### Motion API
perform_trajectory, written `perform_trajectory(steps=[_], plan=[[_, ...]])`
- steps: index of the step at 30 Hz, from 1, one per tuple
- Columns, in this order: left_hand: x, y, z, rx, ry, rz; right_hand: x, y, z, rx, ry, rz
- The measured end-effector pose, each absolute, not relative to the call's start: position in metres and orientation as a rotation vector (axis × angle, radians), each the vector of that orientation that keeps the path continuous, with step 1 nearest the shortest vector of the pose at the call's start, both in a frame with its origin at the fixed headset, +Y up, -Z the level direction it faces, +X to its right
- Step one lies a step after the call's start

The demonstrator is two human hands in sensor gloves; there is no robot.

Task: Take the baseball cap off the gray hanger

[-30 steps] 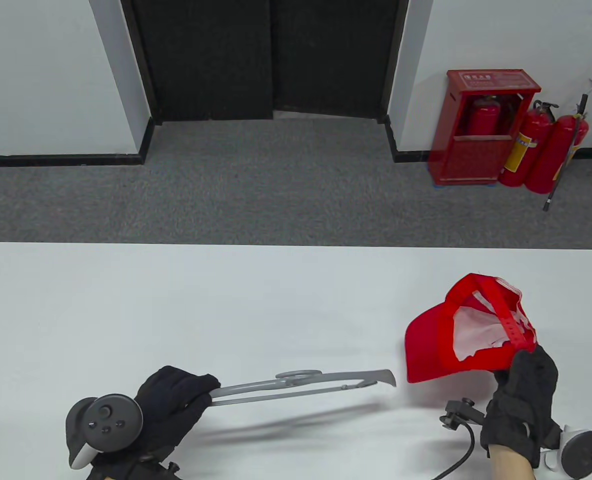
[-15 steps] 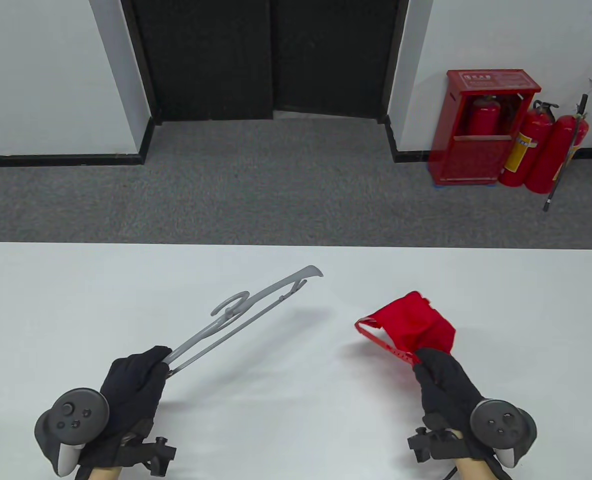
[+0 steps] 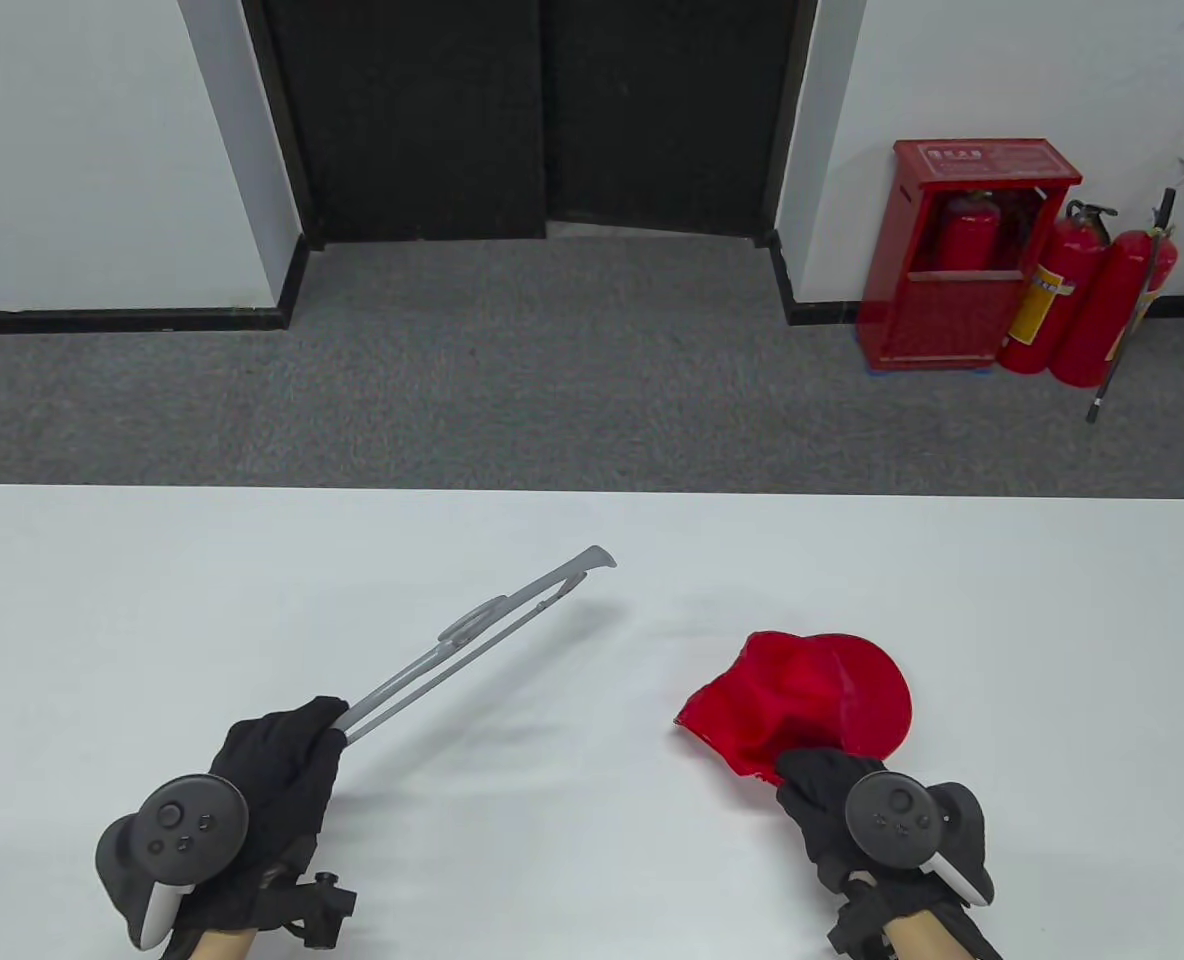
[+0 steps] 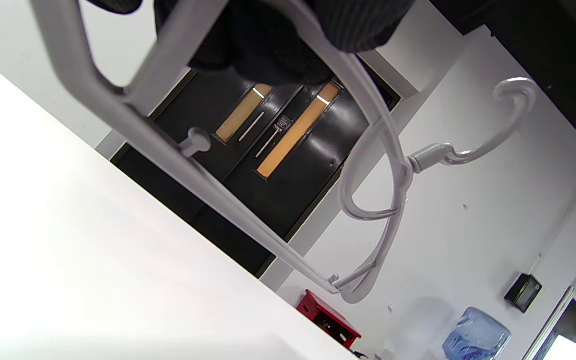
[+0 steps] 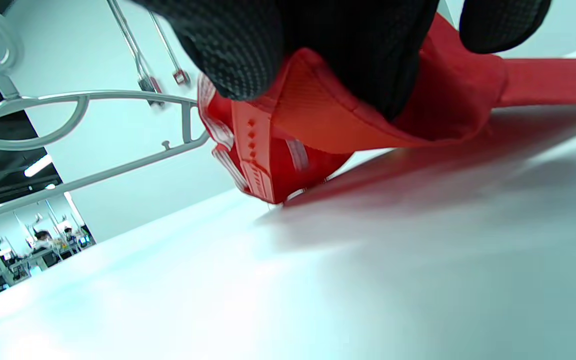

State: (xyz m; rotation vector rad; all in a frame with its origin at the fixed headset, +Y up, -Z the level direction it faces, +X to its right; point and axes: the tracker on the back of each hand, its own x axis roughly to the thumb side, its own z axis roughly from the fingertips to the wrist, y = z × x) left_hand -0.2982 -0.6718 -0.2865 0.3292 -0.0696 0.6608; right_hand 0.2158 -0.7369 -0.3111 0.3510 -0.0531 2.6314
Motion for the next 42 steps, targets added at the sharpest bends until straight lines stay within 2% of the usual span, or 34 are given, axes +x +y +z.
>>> perform_trajectory(steps=[2, 12, 19, 34, 42], plan=[[-0.296, -0.675, -0.288, 0.326, -0.076, 0.621, 0.217, -0.735, -0.313, 0.335, 0.085, 2.618], [-0.287, -0.687, -0.293, 0.289, -0.109, 0.464, 0.228, -0.707, -0.303, 0.365, -0.062, 2.466], [-0.284, -0.694, -0.296, 0.233, -0.121, 0.459, 0.228, -0.705, -0.301, 0.392, -0.071, 2.469], [-0.267, -0.728, -0.306, 0.001, -0.183, 0.279, 0.228, -0.705, -0.301, 0.405, -0.014, 2.451], [-0.269, -0.743, -0.314, -0.134, -0.139, 0.185, 0.228, -0.706, -0.301, 0.410, -0.001, 2.450]])
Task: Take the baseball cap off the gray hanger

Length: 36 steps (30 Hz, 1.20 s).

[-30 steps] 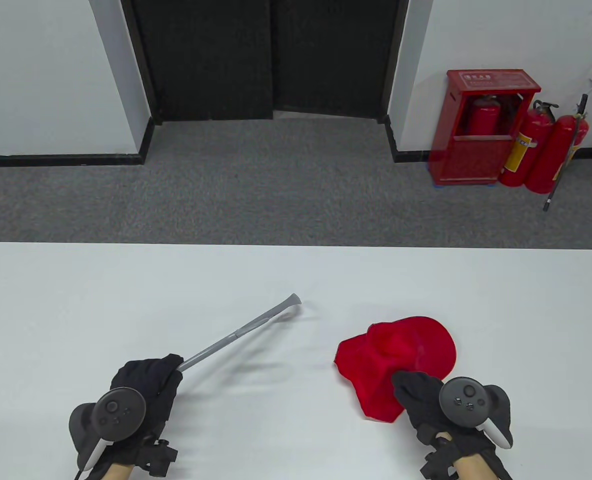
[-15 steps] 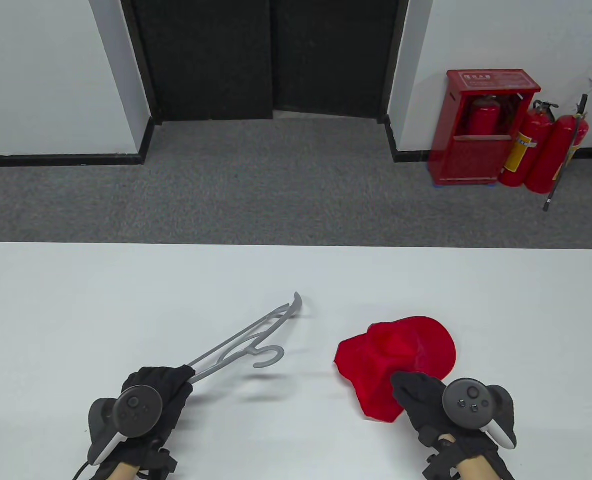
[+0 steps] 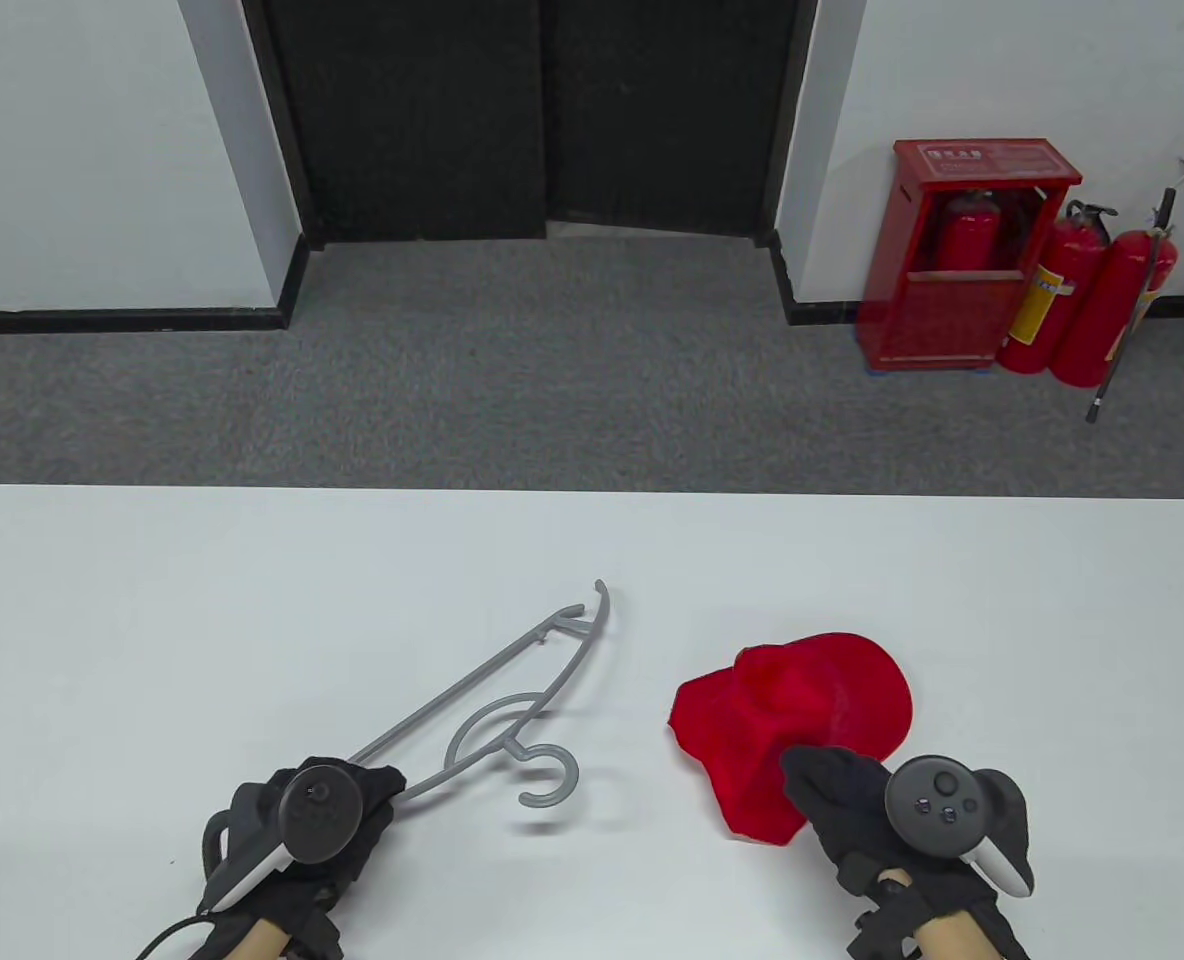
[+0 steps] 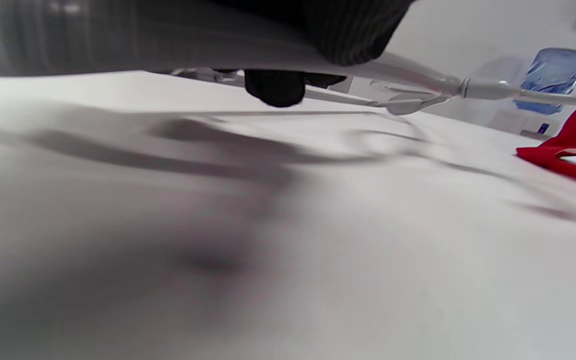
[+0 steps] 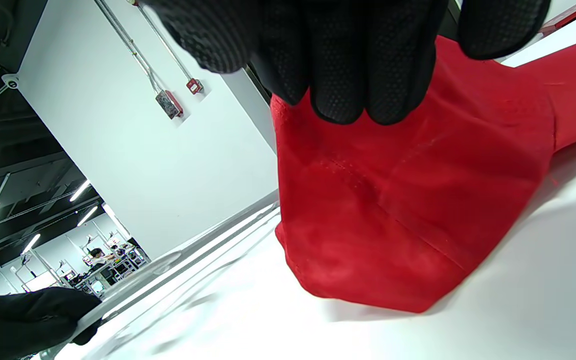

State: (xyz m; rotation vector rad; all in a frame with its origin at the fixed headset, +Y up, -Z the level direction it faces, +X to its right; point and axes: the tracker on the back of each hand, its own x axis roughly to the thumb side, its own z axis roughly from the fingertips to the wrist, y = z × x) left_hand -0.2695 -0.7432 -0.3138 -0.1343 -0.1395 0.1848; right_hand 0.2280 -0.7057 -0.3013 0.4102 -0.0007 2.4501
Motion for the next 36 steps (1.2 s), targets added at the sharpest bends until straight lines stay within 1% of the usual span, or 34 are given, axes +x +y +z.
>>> perform_trajectory(steps=[5, 10, 16, 21, 24, 26, 28, 32, 36], plan=[[-0.279, -0.749, -0.317, -0.189, -0.082, 0.175, 0.228, -0.706, -0.301, 0.412, 0.008, 2.449], [-0.288, -0.748, -0.320, -0.202, -0.028, 0.191, 0.228, -0.706, -0.301, 0.410, 0.009, 2.447], [-0.296, -0.739, -0.320, -0.143, -0.011, 0.207, 0.230, -0.703, -0.300, 0.402, -0.008, 2.437], [-0.299, -0.719, -0.316, -0.088, -0.016, 0.283, 0.230, -0.698, -0.296, 0.402, -0.073, 2.442], [-0.299, -0.703, -0.309, -0.031, -0.042, 0.401, 0.226, -0.692, -0.291, 0.424, -0.150, 2.459], [-0.297, -0.689, -0.301, 0.019, -0.091, 0.496, 0.219, -0.688, -0.287, 0.465, -0.208, 2.477], [-0.292, -0.680, -0.295, 0.057, -0.138, 0.539, 0.211, -0.687, -0.284, 0.507, -0.204, 2.483], [-0.275, -0.668, -0.284, 0.106, -0.245, 0.515, 0.193, -0.688, -0.279, 0.598, -0.152, 2.478], [-0.261, -0.667, -0.279, 0.120, -0.330, 0.430, 0.187, -0.689, -0.278, 0.630, -0.129, 2.473]])
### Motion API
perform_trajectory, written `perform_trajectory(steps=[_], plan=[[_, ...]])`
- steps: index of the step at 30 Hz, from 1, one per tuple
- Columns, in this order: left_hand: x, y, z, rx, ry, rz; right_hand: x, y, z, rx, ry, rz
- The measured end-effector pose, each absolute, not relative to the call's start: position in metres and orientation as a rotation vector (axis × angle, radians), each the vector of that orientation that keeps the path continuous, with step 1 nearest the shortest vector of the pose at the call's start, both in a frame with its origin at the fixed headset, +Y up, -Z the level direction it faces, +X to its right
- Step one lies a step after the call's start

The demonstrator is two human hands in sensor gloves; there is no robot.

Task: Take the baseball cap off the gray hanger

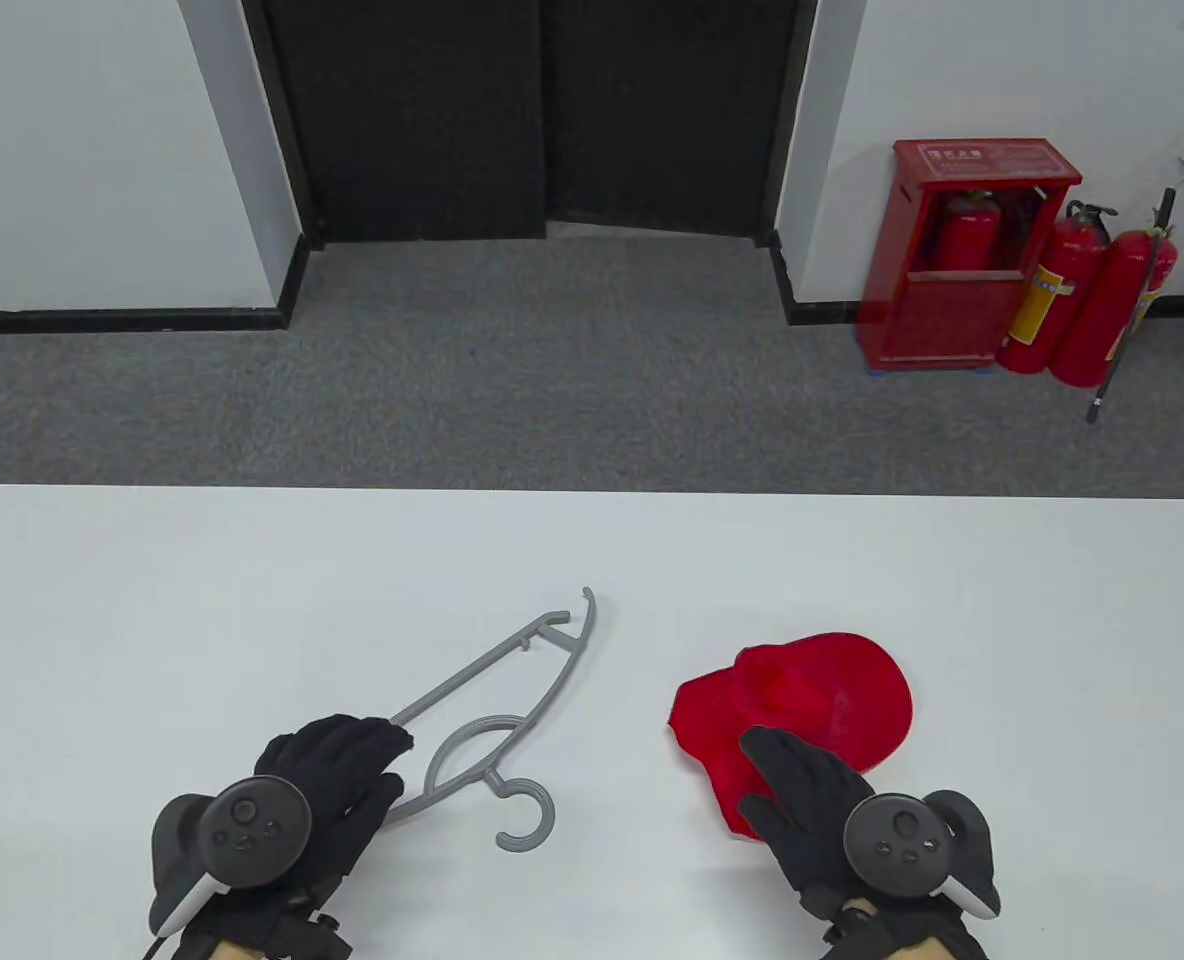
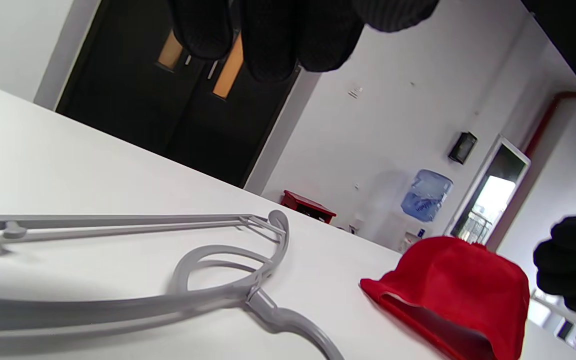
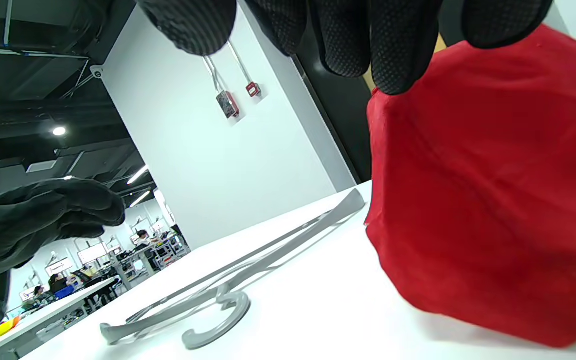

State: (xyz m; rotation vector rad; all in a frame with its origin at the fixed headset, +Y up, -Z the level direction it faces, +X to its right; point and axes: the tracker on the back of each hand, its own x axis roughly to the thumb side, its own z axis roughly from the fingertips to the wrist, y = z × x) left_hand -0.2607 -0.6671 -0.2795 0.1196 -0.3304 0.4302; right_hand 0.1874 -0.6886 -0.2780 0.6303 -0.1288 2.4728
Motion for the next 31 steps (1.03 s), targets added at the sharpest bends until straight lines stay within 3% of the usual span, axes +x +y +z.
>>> perform_trajectory(steps=[31], plan=[[-0.2549, -0.6718, -0.2815, 0.034, -0.354, 0.376, 0.1863, -0.6920, -0.2796, 0.630, -0.061, 2.440]])
